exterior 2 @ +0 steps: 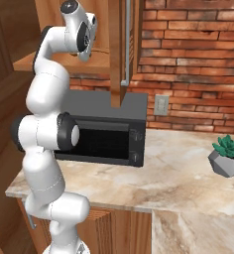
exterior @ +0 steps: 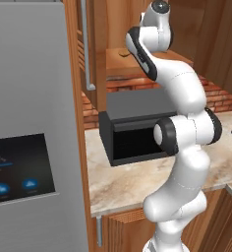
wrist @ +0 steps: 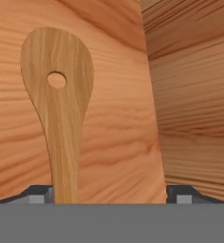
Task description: Organize the utensils by type. Pick up the wooden spoons from the counter and place them in the open cabinet. Then pick up the metallic utensils from the counter and place them in the open drawer.
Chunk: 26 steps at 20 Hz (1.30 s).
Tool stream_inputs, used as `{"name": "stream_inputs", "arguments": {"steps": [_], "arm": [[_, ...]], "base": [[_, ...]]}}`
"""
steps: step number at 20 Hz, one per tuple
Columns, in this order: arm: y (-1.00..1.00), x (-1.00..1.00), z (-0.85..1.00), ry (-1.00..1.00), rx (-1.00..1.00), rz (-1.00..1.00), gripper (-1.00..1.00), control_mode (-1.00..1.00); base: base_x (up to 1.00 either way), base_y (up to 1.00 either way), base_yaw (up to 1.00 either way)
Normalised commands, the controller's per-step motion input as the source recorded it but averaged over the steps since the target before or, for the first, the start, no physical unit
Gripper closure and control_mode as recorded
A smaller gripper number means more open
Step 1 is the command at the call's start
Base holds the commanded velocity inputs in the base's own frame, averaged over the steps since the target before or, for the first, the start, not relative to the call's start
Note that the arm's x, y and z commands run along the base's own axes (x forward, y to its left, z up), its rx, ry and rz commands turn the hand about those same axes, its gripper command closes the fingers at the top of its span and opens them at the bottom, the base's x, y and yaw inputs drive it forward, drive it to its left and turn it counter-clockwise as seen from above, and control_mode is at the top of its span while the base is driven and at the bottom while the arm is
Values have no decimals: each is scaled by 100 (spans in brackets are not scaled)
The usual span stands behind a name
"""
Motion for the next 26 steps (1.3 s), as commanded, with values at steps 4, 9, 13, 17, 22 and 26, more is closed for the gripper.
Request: {"name": "stream_inputs", "arguments": {"steps": [4,9,13,17,22,26], "arm": [[0,-8,-23,-1,1,0,-100,-100],[0,-65,-9,-5,8,-1,-100,-100],[0,-80,-3,-9,22,-6,-100,-100],[0,-74,-10,-6,20,-5,-100,-100],[-11,-30,-24,-7,17,-5,-100,-100],[-58,73,-6,0,21,-25,-100,-100]], "base": [[0,0,0],[0,0,0],[0,0,0],[0,0,0],[0,0,0],[0,0,0]]}}
